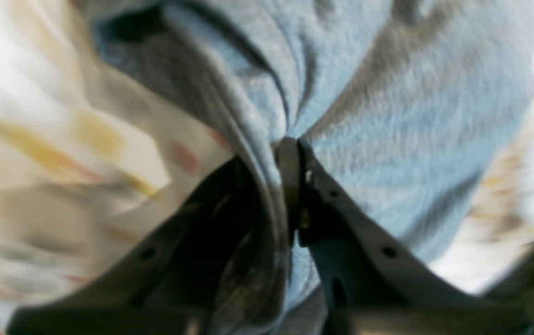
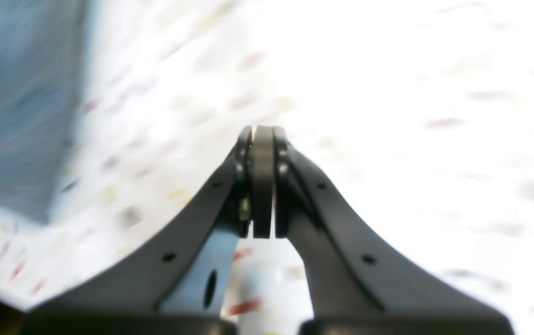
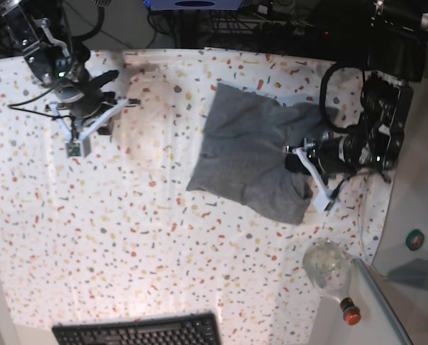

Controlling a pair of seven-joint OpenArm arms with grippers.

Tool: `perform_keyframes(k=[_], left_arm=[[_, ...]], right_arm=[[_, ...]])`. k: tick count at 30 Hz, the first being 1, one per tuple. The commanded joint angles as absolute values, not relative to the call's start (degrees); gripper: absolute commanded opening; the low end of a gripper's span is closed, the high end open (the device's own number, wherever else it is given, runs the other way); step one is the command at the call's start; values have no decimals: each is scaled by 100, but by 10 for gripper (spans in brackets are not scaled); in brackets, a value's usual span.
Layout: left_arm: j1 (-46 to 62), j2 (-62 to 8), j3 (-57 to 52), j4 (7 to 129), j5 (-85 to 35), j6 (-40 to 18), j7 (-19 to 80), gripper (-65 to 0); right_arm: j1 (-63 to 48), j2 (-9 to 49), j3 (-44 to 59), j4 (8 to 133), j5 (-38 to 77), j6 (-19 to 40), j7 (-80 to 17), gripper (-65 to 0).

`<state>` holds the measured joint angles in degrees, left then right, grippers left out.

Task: Layout the t-shirt on the table in an organized manner, then fold the t-shirt properly
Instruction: 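Flatten the folded grey shirt with the left gripper pressing across it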

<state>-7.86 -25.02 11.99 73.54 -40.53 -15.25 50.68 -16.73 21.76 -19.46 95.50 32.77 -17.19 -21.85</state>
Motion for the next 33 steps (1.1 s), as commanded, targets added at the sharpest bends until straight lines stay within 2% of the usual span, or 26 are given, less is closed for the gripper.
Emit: perform_keyframes(k=[1,4,7,9,11,17,22,30,33], left_arm=[[-1077,-2563,1552,7451,-3978,-1596,5007,-650],[-1815,-2607,2738,7442,-3073,-1613,4998,-650],[-2527,-2484,4171,7451,-2229,-2070,4989,-650],[-2888,-2158,4963,7442,-1684,-2440,4989,-650],[-2985,-1780,5297,7407,-1077,-2466,4971,-650],[-2879,-1007,5745,7389,743,-2519,4136,-650],[-2870,-637,5754,7266,875,-3204,4092,-650],[-2879,-602,5754,7073,822,-3240,4136,-650],[-2914,-611,5745,7073,813,-3248,4655,-650]], right_arm=[[-1675,2211,-1763,9648,3266,-1701,-2053,-650],[-1745,2211,-1358,9640,3266,-1692,-2070,-650],[-1789,2211,-1051,9631,3266,-1692,-2070,-650],[-1851,2211,-892,9622,3266,-1692,-2070,-650],[-1912,2202,-716,9596,3266,-1692,-2070,-650],[-2035,2211,-629,9420,3266,-1692,-2070,-650],[-2114,2202,-523,9305,3266,-1692,-2044,-650],[-2079,2211,-523,9305,3266,-1692,-2044,-650],[-2070,2211,-523,9305,3266,-1692,-2044,-650]])
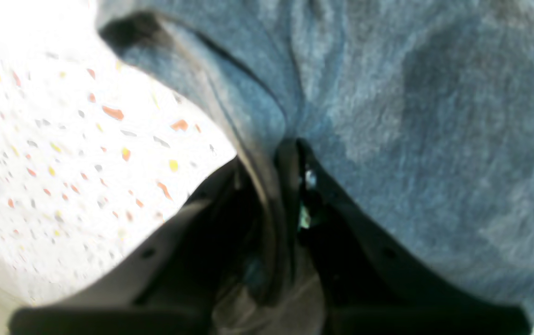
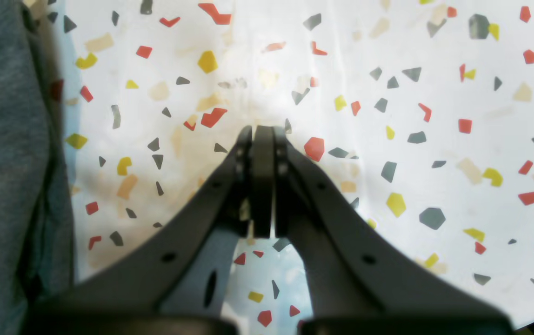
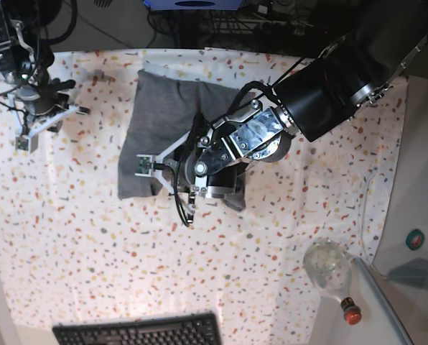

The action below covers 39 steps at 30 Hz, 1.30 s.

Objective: Layout the t-shirt on the table in an organized manner, then fold the t-shirt properly

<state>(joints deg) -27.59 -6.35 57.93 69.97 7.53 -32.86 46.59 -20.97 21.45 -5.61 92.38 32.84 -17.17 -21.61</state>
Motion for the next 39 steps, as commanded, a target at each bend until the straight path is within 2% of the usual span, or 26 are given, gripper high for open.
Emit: perform_keyframes(k=[1,15,16,18,21,24,26,28,30,32,34,35,39], left_arm=[[-2914,-611,5736,7090,813,-3248,4734,-650],[-2905,-593,5798,7125,875,-3248,4919,-650],[-2905,-585,5798,7134,875,-3248,5024,-632],[-2914,-585,5798,7160,875,-3248,5147,-461],[-2914,-629,5754,7442,848,-3248,5165,-239],[-2914,-725,5736,7802,866,-3248,5165,-112],[-2914,-752,5587,8136,866,-3248,5182,-69],[-2862,-752,5147,8479,831,-3248,5385,-84],[-2651,-752,4567,8910,769,-3248,5657,-145],[-2193,-778,3776,9499,673,-3248,5754,-291],[-1446,-884,2932,10079,558,-3248,5754,-508],[-1059,-884,2501,10378,488,-3248,5754,-645],[470,-875,1393,10844,154,-3248,5376,-650]], right_arm=[[-2070,2211,-523,9305,3266,-1692,-2044,-650],[-2105,2193,-576,9305,3257,-1692,-2053,-650],[-2105,2193,-576,9305,3257,-1692,-2053,-650],[-2114,2193,-576,9305,3257,-1692,-2062,-650],[-2114,2185,-576,9305,3257,-1692,-2062,-650],[-2114,2176,-576,9314,3257,-1692,-2062,-650],[-2114,2167,-585,9349,3257,-1692,-2062,-650],[-2123,2167,-593,9446,3257,-1692,-2062,-650],[-2246,2167,-593,9648,3257,-1692,-2044,-650],[-2352,2167,-593,9974,3257,-1684,-2044,-650],[-2466,2167,-602,10290,3257,-1684,-2044,-650],[-2536,2167,-646,10466,3257,-1684,-2044,-650],[-2571,2325,-1437,11011,3248,-1684,-2044,-650]])
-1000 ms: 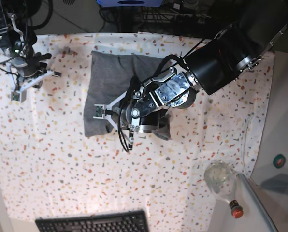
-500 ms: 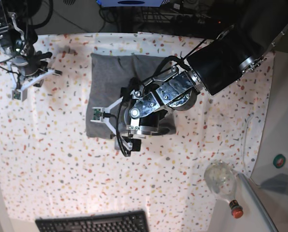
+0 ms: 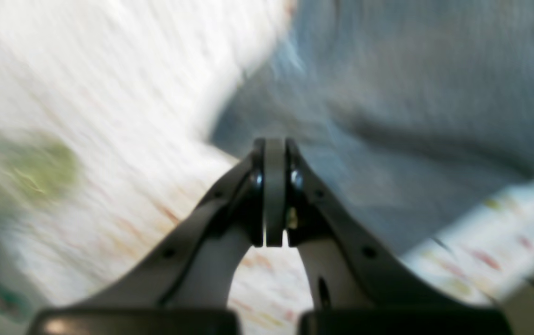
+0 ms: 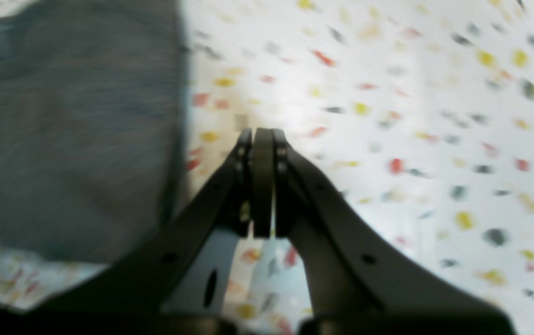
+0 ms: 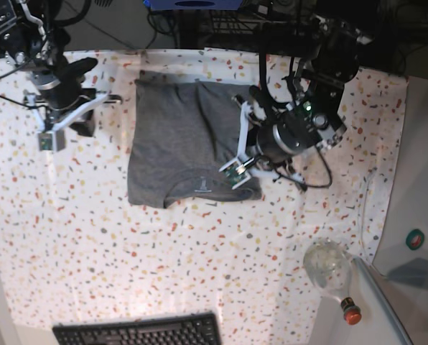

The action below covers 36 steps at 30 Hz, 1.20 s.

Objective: Layout the t-shirt on the table in an organized manner, then fold the t-shirt properly

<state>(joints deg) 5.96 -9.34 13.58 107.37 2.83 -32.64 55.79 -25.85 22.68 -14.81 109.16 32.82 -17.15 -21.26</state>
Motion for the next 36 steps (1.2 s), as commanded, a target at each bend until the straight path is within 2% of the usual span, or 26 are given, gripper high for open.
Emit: perform_keyframes(k=[1,4,6,9,13,18,22,29,36], left_arm=[[743,-892,1288,10826,84,-3231,5051,-650],[1411,-901,1147,10607,75,-3231,3952,-650],[1552,-901,1138,10360,66,-3222,3609,-650],[1516,-910,1138,9763,66,-3222,3591,-650],[1385,-954,1130,9138,66,-3213,3582,-650],[1305,-1095,1156,8690,66,-3213,3582,-650],[1200,-1103,1138,8374,66,-3213,3582,-650],[1323,-1279,1077,9103,57,-3213,3618,-650],[2185,-1323,-101,10343,4,-3222,3582,-650]], right_arm=[[-2527,2352,-1666,11046,3248,-1684,-2044,-650],[-2132,2360,-2343,10993,3248,-1684,-2062,-650],[-1859,2360,-2782,10941,3248,-1684,-2062,-650],[-1455,2343,-3363,10791,3248,-1692,-2062,-650],[-1068,2316,-3952,10000,3248,-1692,-2044,-650],[-1147,2229,-4057,9077,3248,-1692,-1807,-650],[-1253,2264,-4075,8840,3248,-1692,-1367,-650],[-1279,2264,-4075,8901,3248,-1692,-1385,-650],[-1543,2774,-3987,9877,3248,-1710,-1376,-650]])
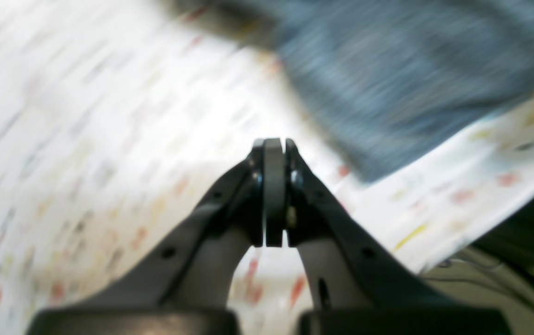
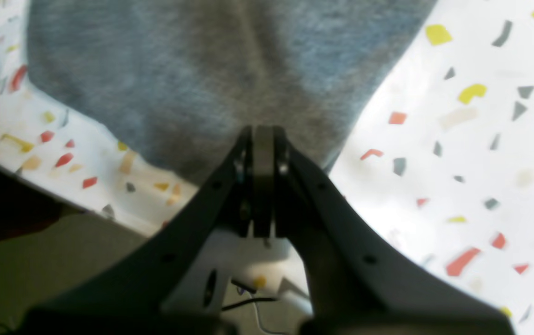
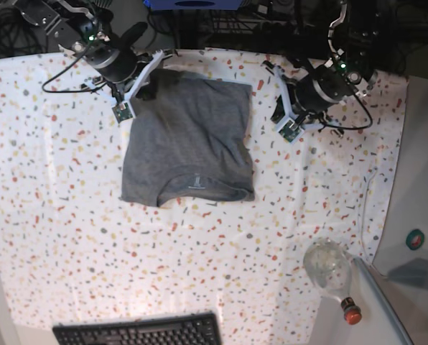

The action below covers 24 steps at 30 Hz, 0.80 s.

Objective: Layout the t-shirt on the table in an organized manner, then fold the t-shirt properly

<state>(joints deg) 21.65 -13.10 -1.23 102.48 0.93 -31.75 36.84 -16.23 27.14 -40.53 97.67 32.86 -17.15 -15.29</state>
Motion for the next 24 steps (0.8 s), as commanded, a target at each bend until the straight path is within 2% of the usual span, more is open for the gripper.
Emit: perform_keyframes(k=[1,7,11,15,18,22,24], left_arm=[[2334,-1332,-198,10466,4,-3222,3582,-650],[3442,-1358,-497,11231,4,-3248,3389,-650],[3987,-1367,-488,11108,4,-3248,2747,-650],[4479,-1367,-488,11090,4,-3248,2651,-650],[4866,-1367,-497,11081,4,-3248,2615,-650],[5235,-1367,-426,10853,4,-3248,2580,-650],[5244,-1341,-409,10334,4,-3231,2448,-650]], right_arm=[[-1552,2853,-3969,9938,3248,-1710,-1385,-650],[-2070,3380,-3908,10334,3248,-1719,-1385,-650],[-2993,3451,-3099,10589,3292,-1719,-1385,-650],[-4110,3442,-2202,10738,3266,-1719,-1385,-650],[-4673,3433,-2062,10607,3257,-1710,-1385,-650],[-4945,2932,-2070,10053,3248,-1692,-1385,-650],[-4910,2659,-2079,9455,3248,-1684,-1376,-650]])
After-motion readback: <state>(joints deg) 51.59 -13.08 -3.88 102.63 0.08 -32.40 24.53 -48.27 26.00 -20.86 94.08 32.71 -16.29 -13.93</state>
